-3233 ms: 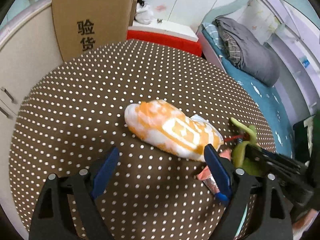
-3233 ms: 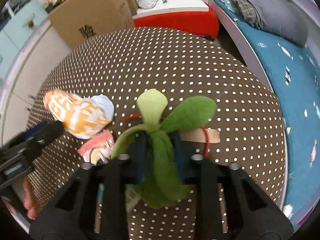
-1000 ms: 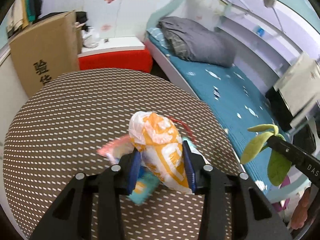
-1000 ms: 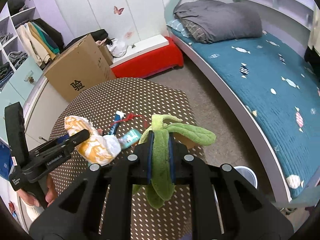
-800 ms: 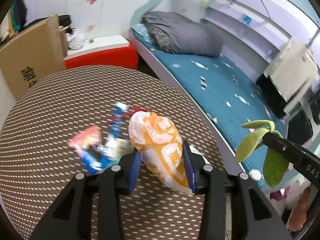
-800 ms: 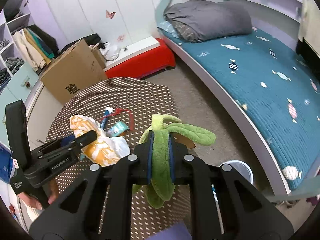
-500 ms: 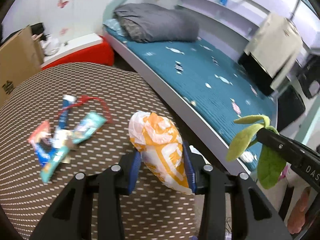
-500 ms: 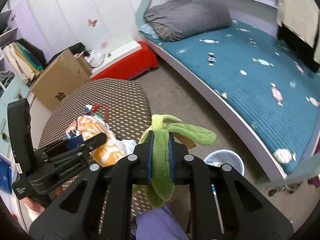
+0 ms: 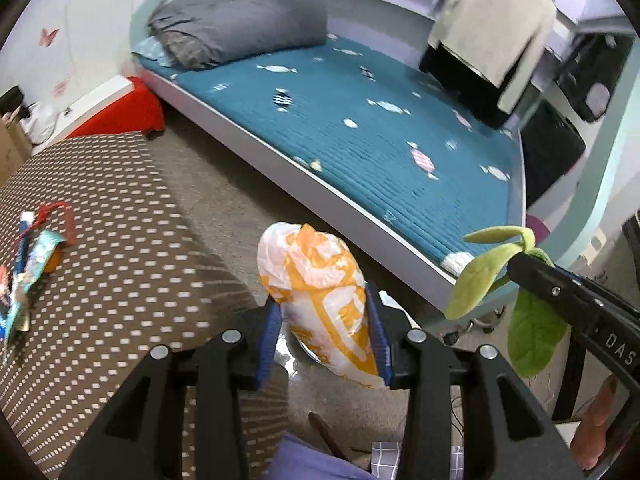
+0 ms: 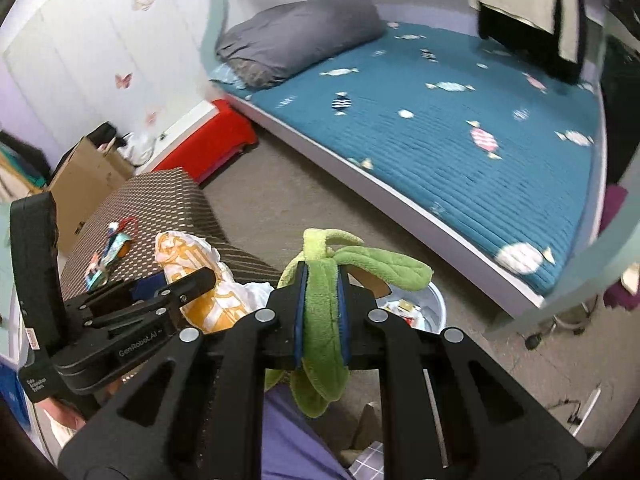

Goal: Collect trash
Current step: 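Carry the orange-and-white bag and green plush over the blue bin, then open the left tool to drop the orange-and-white bag into the bin, then open the right tool to drop the green plush into the bin, then move both open tools back from the bin to the table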

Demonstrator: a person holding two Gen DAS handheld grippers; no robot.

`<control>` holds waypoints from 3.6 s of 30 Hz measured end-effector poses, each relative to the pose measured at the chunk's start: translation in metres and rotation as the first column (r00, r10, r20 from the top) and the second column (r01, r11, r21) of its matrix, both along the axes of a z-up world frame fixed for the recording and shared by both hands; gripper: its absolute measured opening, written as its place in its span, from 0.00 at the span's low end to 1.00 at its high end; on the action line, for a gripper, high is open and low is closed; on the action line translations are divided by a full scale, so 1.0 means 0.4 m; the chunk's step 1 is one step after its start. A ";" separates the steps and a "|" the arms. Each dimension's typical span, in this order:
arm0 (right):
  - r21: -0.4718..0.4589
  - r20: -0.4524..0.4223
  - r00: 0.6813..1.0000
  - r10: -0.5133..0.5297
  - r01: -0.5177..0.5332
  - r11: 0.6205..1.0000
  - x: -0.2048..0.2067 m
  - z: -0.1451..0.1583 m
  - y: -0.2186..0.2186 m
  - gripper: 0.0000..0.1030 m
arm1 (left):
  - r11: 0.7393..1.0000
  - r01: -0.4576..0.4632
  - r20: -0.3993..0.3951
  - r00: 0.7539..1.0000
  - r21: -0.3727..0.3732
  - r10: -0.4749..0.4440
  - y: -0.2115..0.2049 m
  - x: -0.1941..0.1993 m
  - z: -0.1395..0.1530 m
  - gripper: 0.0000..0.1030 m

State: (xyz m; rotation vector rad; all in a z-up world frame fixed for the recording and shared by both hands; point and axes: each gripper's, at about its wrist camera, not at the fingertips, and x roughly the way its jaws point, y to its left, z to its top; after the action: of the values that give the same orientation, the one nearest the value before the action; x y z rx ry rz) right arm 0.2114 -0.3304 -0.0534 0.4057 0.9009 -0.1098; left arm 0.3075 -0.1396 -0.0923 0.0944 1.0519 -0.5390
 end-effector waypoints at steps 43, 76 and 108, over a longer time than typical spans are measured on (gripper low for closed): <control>-0.064 -0.181 0.972 -0.151 0.142 0.988 0.039 -0.221 -0.121 0.78 | 0.986 0.046 -0.031 0.999 0.163 -0.041 -0.126 0.021 -0.154 0.80; -0.127 -0.076 0.997 -0.028 0.018 0.992 0.023 -0.051 0.081 0.78 | 0.997 -0.034 0.047 0.998 0.065 0.031 0.042 -0.016 -0.003 0.82; -0.068 -0.101 0.961 0.257 -0.264 0.962 0.218 -0.033 0.503 0.78 | 0.970 -0.210 0.043 0.978 0.123 0.207 0.550 0.150 0.046 0.83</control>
State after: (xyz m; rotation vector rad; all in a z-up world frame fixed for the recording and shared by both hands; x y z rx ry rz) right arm 0.2986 -0.1290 -0.0667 0.2045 1.0290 0.0777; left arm 0.3675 0.0806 -0.0738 0.1023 1.0528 -0.2790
